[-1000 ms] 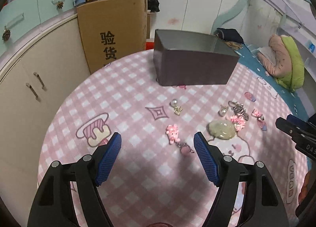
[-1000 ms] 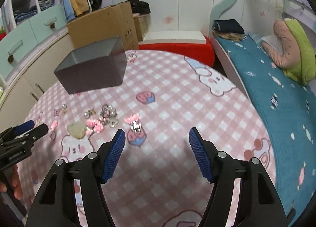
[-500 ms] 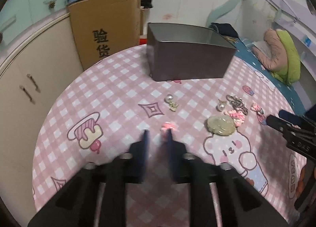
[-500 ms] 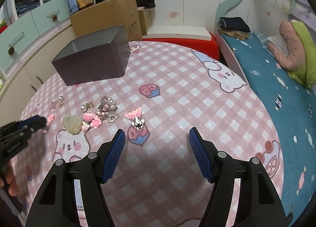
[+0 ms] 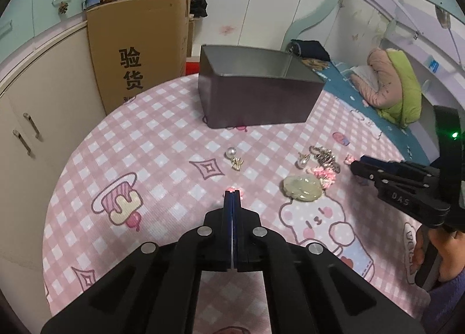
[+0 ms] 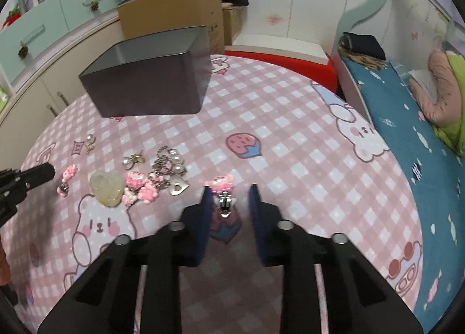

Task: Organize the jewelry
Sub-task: 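Grasp the pink pig charm with the left tool while the right tool grasps a small silver charm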

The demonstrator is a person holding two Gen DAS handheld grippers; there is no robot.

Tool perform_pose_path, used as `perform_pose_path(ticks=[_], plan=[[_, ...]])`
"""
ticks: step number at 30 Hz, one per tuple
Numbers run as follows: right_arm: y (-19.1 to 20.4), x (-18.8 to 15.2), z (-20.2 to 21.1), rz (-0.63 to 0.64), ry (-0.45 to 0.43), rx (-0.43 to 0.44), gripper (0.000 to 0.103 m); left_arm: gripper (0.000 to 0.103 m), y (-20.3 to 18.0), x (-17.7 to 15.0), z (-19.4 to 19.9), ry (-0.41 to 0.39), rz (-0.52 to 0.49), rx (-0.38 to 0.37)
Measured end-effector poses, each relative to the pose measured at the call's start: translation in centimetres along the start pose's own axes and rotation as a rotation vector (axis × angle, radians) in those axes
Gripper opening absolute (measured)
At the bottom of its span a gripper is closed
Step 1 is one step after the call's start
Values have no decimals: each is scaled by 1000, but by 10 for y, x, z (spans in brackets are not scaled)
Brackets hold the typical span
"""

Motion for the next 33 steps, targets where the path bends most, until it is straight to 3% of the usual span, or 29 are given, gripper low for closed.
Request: perform_pose_path(ticks=[9, 10, 11, 12, 13, 21, 24, 26, 31, 33], plan=[[-10, -5, 7, -30, 17, 39, 16, 3, 5, 2, 9, -6, 41, -31], [-12, -5, 9, -37, 15, 44, 16, 18, 4, 1, 8, -2, 46, -29], [-12, -6, 10, -39, 14, 44, 16, 45, 4, 0, 7, 2, 51, -18], [-13, -6, 10, -39, 13, 46, 16, 56, 3, -2, 8, -11, 52, -4], [-13, -6, 12, -40, 10, 48, 16, 59, 3, -3, 9, -31, 47, 9], [-15, -6, 15, -51, 0, 60, 16, 55, 1, -1, -20, 34, 2, 50], [-17, -6, 15, -58, -1, 61, 16, 37, 0, 0, -28, 49, -35, 98], [-19, -6, 15, -65, -1, 62, 16, 15, -1, 1, -30, 58, -78, 140], [-21, -4, 16, -71, -9, 65, 16, 14, 2, 0, -28, 48, -92, 127], [-22, -1, 18, -73, -18, 65, 16, 14, 5, 0, -25, 42, -66, 81]])
Point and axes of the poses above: each gripper's, at about its wrist camera, not at the fingertips, and z roughly against the way its jaws point, y to its left, x to its top, the point moved 2 cm from there along -z, roughly the way its jaws point, and after that the axes turned 15 degrees about -x, right-handed, at the moved point
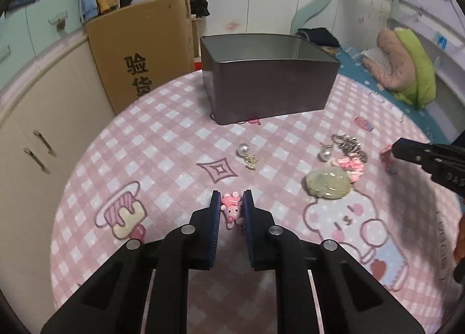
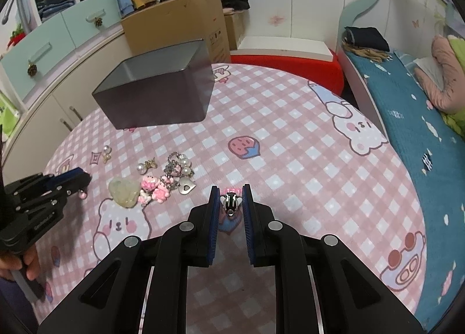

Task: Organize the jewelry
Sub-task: 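Grasp the pink pig charm with the left tool while the right tool grasps a small silver charm, then carry both charms into the grey metal box and open both tools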

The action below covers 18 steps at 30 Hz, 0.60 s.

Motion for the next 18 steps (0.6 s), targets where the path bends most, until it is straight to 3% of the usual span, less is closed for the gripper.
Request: perform_pose_path(ticks=[11, 18], plan=[[-1, 23, 30, 0, -79, 0, 16, 14, -12, 21, 43, -99, 3, -138], [2, 54, 49, 3, -136, 18, 16, 14, -30, 69, 71, -180, -61, -232]])
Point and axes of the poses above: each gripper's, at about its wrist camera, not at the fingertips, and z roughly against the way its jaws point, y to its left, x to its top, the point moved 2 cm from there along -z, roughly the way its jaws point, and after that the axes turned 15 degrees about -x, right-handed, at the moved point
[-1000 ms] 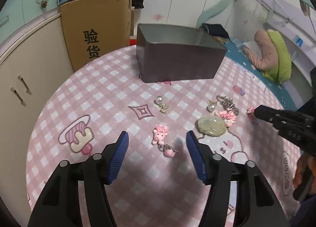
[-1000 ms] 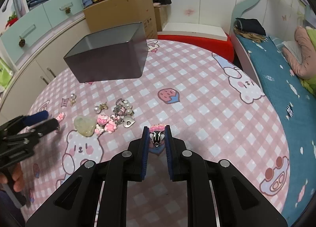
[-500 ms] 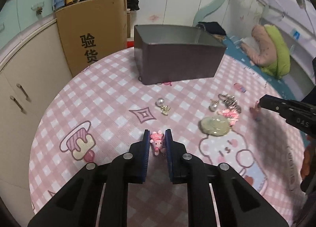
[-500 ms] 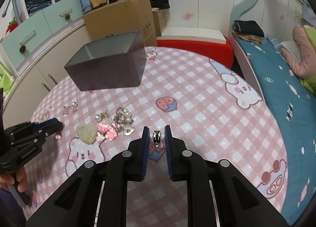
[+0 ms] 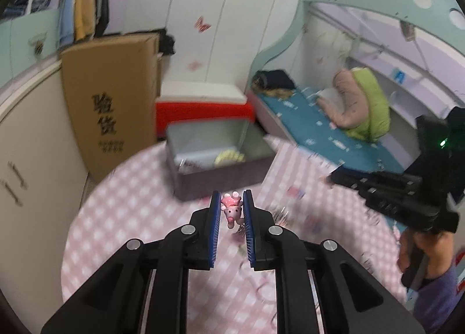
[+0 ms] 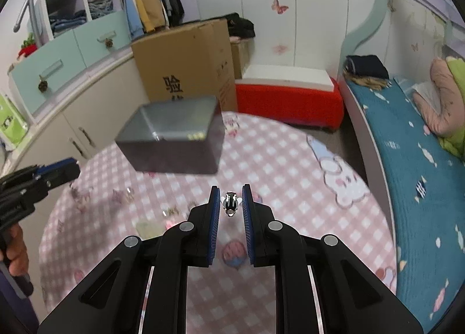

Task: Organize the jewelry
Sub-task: 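Carry both charms into the grey metal box and open both tools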

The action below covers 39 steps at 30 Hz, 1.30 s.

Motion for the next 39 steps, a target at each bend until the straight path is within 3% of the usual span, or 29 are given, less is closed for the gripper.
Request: perform_pose_path(ticks=[5, 11, 20, 32, 33, 35, 39], plan=[[8, 33, 3, -16, -33, 42, 16, 14, 3, 44, -9, -17, -22, -40], [33, 69, -17, -15, -24, 104, 16, 14, 31, 77, -56, 56, 57, -63], [68, 75, -88, -4, 110, 138, 16, 14, 62, 67, -114, 188, 137, -9], [72, 67, -108, -17, 160, 151, 16, 15, 75, 57, -119, 207, 169, 14], [71, 66, -109, -19, 164, 157, 16, 18, 76, 57, -117, 202, 178, 13], [68, 65, -111, -25, 168, 163, 17, 43, 78, 58, -114, 193, 188, 20], [65, 64, -108, -38, 158, 165, 18, 45, 77, 59, -103, 167, 191, 24]])
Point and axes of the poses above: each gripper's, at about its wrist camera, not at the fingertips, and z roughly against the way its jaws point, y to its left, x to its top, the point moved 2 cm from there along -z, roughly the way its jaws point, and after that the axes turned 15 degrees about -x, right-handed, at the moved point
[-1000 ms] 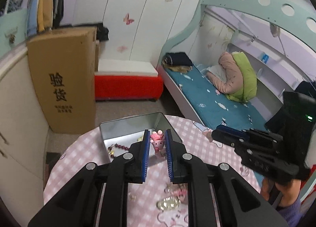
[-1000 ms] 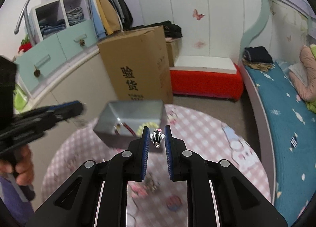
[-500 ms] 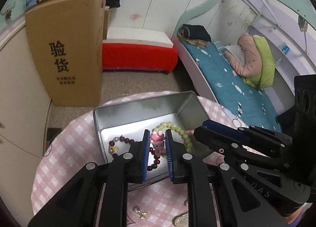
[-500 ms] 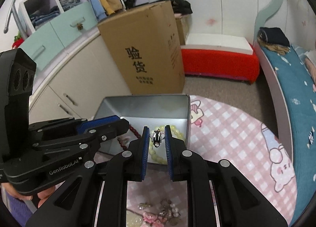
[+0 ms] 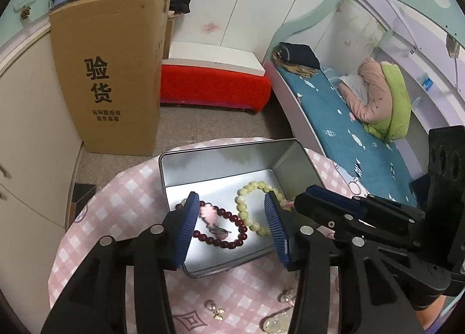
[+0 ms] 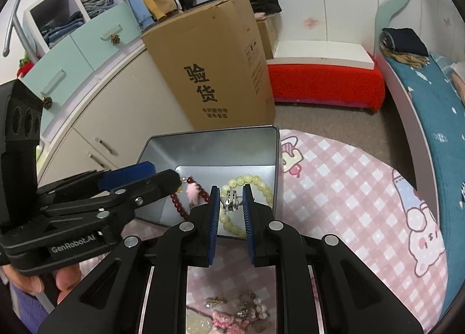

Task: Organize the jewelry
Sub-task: 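Carry both charms into the grey metal box and open both tools, then move both open tools back to the remaining jewelry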

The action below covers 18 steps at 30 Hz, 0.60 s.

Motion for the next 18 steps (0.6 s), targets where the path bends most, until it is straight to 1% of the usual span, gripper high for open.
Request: perform_pose_path(ticks=[6, 7, 8, 9, 10, 13, 15, 18], plan=[[-4, -4, 16, -17, -19, 21, 19, 45, -4, -4, 22, -33, 4, -16], [-5, -5, 21, -16, -27, 15, 25, 46, -5, -5, 25, -39, 1, -16], [-7, -6, 26, -16, -36, 11, 32, 55, -6, -8, 32, -49, -6, -16], [-8, -9, 33, -19, -51, 1, 48, 60, -8, -10, 37, -62, -11, -12], [-9, -11, 39, -16, -65, -10, 52, 63, -9, -13, 45, -85, -22, -1], [-14, -23, 56, -4, -93, -46, 52, 63, -13, -25, 60, -102, -56, 39], [-18, -31, 64, -1, -109, -72, 52, 63, -13, -35, 67, -115, -58, 69], [-31, -47, 73, -11, -122, -118, 52, 63, -9, -51, 72, -119, -46, 89]])
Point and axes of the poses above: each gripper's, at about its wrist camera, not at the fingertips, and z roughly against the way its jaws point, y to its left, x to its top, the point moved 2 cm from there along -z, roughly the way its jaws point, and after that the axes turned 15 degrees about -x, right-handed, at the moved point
